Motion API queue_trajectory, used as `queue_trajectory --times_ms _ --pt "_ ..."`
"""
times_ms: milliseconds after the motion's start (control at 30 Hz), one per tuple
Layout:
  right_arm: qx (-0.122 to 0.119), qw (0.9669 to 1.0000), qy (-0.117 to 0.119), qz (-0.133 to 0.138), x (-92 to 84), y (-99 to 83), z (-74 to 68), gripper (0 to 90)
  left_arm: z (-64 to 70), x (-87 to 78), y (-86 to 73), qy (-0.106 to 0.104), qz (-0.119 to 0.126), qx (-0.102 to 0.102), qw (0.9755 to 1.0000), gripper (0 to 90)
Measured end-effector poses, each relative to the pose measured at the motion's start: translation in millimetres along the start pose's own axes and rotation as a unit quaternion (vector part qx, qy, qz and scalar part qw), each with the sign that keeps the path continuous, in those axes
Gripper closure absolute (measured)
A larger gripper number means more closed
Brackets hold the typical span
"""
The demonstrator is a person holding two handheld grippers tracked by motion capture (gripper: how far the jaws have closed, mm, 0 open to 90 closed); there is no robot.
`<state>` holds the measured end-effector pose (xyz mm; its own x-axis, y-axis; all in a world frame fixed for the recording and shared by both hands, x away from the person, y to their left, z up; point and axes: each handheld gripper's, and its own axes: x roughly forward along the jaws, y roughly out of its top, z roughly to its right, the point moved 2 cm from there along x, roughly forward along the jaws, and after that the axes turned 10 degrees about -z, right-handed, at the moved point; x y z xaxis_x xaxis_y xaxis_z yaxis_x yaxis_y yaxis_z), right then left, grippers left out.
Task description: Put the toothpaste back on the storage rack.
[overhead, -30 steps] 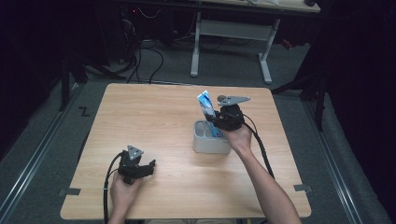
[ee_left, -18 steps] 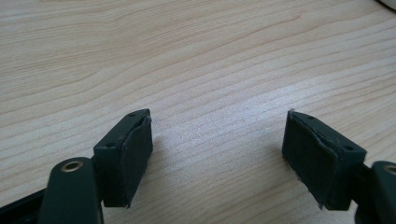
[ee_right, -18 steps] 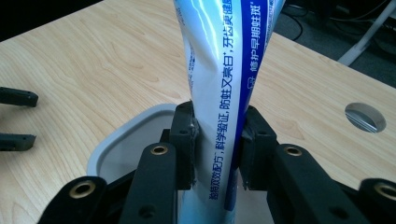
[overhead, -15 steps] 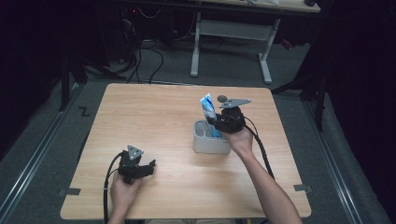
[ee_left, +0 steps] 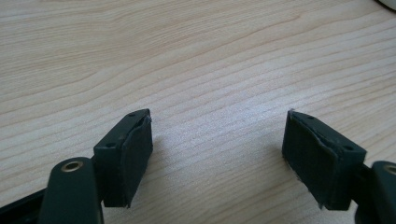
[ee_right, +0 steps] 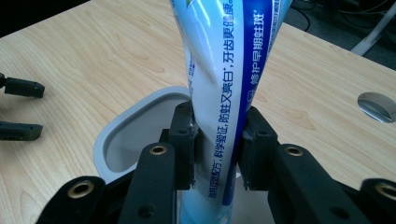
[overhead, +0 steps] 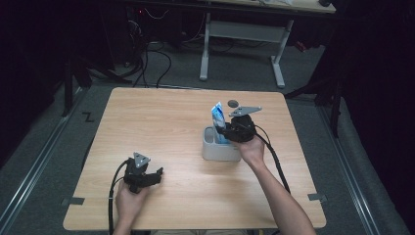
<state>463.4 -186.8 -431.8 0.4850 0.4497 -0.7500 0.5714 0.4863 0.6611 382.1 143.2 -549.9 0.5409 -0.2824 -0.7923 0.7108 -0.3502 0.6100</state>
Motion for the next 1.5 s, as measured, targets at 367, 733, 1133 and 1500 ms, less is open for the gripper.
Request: queue_trajectory --times_ms 367,733,1133,1500 --pt "0.007 1.0000 0.002 -0.007 3.8 -8.4 1.2 69.3 0.0 0.0 0.0 0.000 0.000 0.000 1.0000 24.9" --pt "0.017 0.9998 0.003 0.014 -0.4 -11.2 3.6 64.8 0.1 0.1 0.0 0.000 0.001 -0.001 1.0000 25.0" --pt "0.032 0.9989 -0.002 0.035 -11.8 -14.2 7.9 54.8 0.1 0.1 0.1 0.000 0.001 -0.001 1.0000 25.0" --pt "0.036 0.9981 0.002 0.051 -22.7 -15.0 10.7 53.1 0.1 0.1 0.0 0.000 0.001 -0.002 1.0000 25.1"
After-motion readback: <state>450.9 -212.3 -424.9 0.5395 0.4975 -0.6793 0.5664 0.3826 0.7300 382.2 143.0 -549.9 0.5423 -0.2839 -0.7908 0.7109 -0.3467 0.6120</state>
